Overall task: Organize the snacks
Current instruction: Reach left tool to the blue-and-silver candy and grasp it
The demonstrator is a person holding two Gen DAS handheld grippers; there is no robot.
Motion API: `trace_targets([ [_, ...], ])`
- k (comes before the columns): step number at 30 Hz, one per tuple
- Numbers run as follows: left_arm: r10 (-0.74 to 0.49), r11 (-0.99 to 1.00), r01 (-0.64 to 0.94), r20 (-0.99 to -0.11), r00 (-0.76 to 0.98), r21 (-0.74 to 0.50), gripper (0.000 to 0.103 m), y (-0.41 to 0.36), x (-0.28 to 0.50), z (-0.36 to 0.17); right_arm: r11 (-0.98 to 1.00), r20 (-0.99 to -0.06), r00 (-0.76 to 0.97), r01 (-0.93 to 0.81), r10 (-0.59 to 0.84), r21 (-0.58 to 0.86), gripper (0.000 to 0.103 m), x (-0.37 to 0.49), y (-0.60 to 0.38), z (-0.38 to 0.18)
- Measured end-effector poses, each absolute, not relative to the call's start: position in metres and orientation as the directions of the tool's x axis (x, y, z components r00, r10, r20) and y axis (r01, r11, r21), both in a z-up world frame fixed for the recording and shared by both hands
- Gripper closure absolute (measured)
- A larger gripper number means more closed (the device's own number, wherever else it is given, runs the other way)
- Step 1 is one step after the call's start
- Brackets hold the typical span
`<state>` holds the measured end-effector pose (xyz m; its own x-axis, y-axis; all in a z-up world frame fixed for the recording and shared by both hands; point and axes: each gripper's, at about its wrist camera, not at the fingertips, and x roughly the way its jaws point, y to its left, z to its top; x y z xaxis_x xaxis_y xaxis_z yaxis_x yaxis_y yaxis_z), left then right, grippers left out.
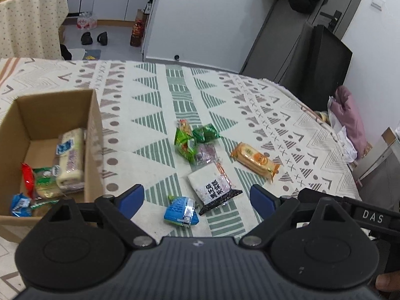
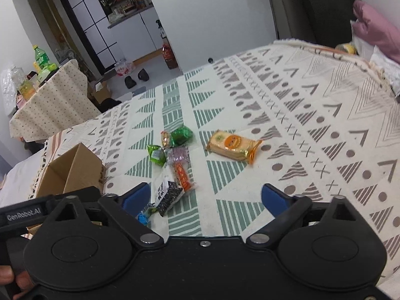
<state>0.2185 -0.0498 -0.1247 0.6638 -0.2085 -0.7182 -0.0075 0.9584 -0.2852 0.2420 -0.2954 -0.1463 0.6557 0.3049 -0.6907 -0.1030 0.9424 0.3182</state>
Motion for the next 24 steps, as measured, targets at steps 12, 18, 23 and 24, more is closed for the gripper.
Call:
trace_targets([
  [12, -0.220, 0.954, -0.034, -0.774, 0.594, -0.297, 0.039, -0.054, 0.244, -0.164, 0.944, -0.728, 0.610, -0.110, 0.312, 0.313, 0.019, 0.275, -0.296, -0.170],
  [18, -0.194, 0.962, -0.059, -0.818, 0.542, -0.267, 0.045, -0.061, 0.260, -0.190, 0.942, -0.738, 0.597, -0.098, 0.314, 0.321, 0.019, 0.292, -0.300, -0.179],
  [23, -0.149, 0.972, -0.084, -0.849, 0.508, -0.221, 0.055, -0.063, 0.270, -0.210, 0.942, -0.744, 0.589, -0.096, 0.315, 0.322, 0.019, 0.303, -0.303, -0.187],
  [24, -0.145, 0.972, -0.087, -0.852, 0.504, -0.217, 0.060, -0.063, 0.271, -0.213, 0.941, -0.745, 0.587, -0.097, 0.317, 0.324, 0.019, 0.305, -0.304, -0.189],
])
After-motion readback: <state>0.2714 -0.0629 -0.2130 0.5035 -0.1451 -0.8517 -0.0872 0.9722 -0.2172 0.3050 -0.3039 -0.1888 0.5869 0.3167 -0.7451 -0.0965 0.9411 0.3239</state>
